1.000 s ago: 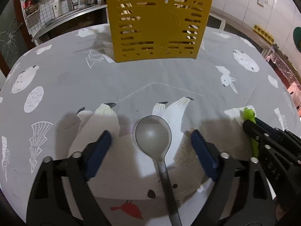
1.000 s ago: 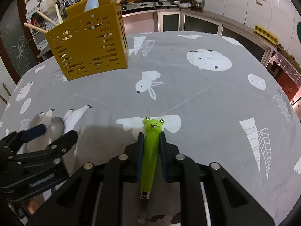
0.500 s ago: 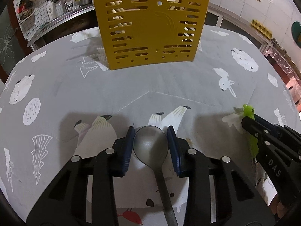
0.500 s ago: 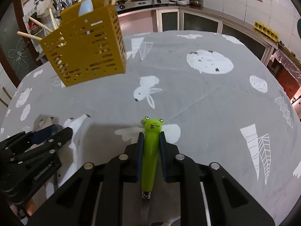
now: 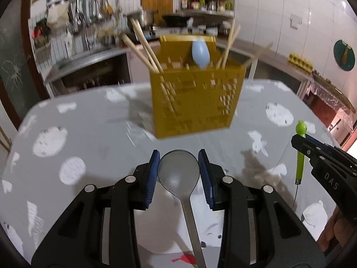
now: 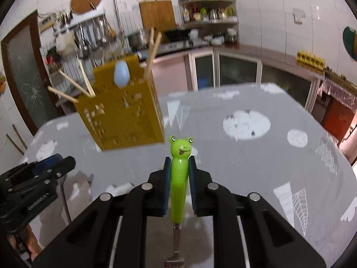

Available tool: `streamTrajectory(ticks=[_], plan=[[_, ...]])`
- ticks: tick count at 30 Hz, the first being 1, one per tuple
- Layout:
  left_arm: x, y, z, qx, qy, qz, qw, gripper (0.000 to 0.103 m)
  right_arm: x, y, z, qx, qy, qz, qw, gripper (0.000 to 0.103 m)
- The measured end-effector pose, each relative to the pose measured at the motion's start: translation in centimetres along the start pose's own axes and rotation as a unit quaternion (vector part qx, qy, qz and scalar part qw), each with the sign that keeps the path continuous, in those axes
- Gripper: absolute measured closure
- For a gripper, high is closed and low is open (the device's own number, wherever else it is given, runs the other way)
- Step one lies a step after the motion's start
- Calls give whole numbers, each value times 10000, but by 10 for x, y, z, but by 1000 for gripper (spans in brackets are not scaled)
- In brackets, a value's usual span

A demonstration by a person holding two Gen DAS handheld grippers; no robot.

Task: Organize utensils
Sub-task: 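Lift the frog fork and spoon and lower them into the yellow holder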

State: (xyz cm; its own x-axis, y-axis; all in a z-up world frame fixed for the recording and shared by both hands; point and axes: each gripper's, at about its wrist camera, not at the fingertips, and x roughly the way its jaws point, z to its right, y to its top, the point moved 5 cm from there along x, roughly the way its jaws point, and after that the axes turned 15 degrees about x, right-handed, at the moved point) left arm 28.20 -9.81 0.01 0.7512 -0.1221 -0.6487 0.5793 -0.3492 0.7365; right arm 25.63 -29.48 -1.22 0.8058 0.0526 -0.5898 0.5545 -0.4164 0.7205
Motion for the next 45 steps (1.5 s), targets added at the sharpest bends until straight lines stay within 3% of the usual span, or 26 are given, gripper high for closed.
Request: streamTrajectory(ticks=[15,28,32,39,45], plan=[[-41,13,-41,-9,586,1138,9918,69,-28,16,-27,-93,416,1356,9898,87],[-57,38,-70,-342,530,1675,9839,69,-42,45,-53,-202,724,1771,9813,88],[-72,64,-81,-371,513,1914,9795,69,-53,70,-68,-149,787,1890,9787,88],[-99,146,-104,-370,671,2522,9646,69,-73,133,-102,-70,1027,2191,9703,88],[-81,193,-104,-329,806,2786,9565,69,-51,172,-122,-4,1061,2296,9675,88]])
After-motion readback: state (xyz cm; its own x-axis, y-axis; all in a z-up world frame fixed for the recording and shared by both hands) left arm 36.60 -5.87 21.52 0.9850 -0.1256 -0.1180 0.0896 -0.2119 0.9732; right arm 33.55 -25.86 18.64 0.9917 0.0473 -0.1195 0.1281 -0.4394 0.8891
